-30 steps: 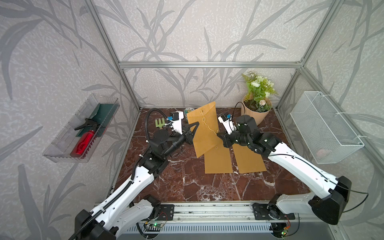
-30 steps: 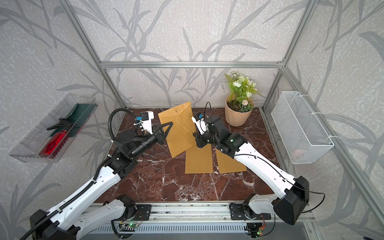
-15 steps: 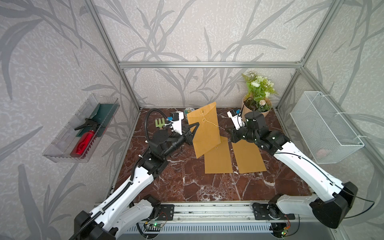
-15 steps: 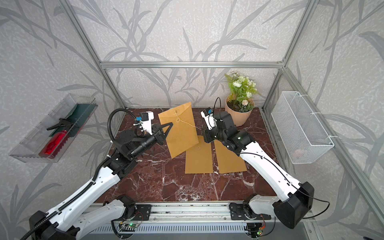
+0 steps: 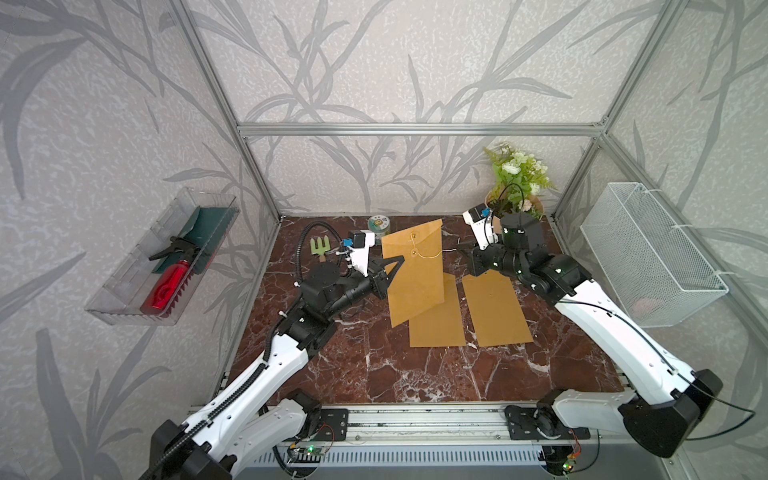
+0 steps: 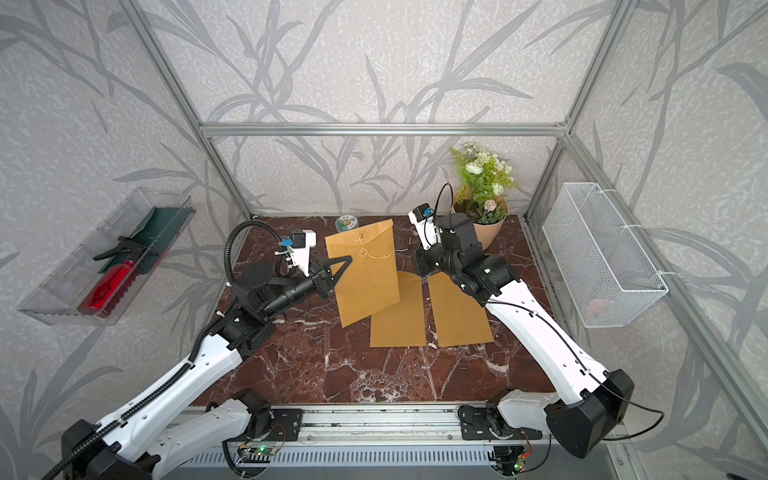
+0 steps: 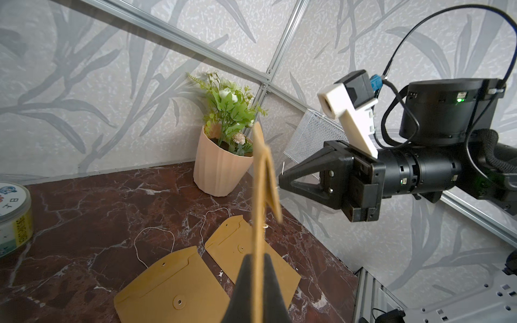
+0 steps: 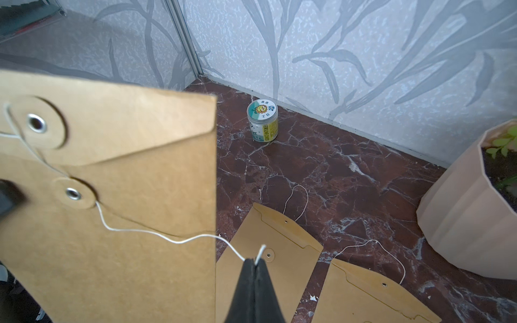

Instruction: Open the file bag

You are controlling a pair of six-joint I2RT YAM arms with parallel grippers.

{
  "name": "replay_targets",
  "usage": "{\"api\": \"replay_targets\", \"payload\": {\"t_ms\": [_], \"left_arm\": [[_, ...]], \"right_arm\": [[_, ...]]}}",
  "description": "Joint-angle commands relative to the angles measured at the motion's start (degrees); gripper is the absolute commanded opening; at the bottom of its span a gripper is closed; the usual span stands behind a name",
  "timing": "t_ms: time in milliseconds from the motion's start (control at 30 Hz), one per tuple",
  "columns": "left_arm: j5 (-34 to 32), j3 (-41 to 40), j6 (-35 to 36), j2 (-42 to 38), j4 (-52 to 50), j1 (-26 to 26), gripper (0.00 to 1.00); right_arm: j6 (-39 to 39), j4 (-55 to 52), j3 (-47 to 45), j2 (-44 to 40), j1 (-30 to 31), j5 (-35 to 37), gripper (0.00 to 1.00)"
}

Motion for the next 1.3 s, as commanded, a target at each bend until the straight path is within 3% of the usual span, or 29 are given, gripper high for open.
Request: {"api": "replay_targets", "payload": {"t_ms": [0, 833, 1267], "left_arm": [[2.02, -0.95, 1.09, -0.25, 0.86, 0.11, 0.0], [1.52, -3.04, 1.97, 0.08, 1.15, -1.0, 0.0], [1.54, -3.19, 1.85, 1.74, 2.79, -1.97, 0.0]], "right_arm": [[-0.86, -1.32, 2.7, -1.33, -0.31, -0.17, 0.0], [-0.7, -2.48, 11.61, 2.22, 0.06, -4.77, 0.0], [-2.24, -3.92, 19.64, 8.07, 4.31, -4.54, 0.0]]}}
